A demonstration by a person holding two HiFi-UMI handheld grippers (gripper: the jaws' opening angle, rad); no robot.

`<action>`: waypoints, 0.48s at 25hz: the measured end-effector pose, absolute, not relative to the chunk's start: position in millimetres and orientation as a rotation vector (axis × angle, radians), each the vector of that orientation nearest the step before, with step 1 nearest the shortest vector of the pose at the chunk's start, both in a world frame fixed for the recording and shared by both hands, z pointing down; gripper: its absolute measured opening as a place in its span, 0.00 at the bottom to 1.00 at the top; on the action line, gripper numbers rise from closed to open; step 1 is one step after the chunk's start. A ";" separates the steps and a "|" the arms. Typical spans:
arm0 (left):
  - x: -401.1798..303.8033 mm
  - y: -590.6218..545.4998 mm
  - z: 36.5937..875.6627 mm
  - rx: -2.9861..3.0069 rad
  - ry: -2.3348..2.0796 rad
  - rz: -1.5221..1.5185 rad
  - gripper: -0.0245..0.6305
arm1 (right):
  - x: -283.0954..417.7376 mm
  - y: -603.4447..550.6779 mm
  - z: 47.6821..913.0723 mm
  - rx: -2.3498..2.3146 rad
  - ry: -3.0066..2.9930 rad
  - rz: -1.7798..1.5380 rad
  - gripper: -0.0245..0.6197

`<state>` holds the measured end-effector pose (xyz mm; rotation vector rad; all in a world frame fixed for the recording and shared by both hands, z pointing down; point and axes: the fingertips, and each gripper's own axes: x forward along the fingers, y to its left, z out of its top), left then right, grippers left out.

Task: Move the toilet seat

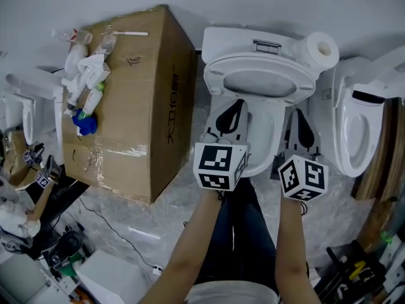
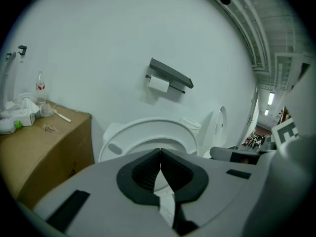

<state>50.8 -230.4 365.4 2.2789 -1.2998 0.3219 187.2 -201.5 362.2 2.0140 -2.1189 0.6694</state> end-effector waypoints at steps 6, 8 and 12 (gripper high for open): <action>56.0 -195.6 360.4 2.285 -1.279 0.319 0.06 | 186.2 -168.7 357.0 2.019 -2.127 0.683 0.06; 55.6 -186.8 357.8 2.288 -1.280 0.317 0.06 | 185.7 -158.1 355.3 2.019 -2.125 0.684 0.06; 50.9 -169.6 352.1 2.282 -1.291 0.308 0.06 | 181.9 -138.1 349.9 2.017 -2.130 0.675 0.06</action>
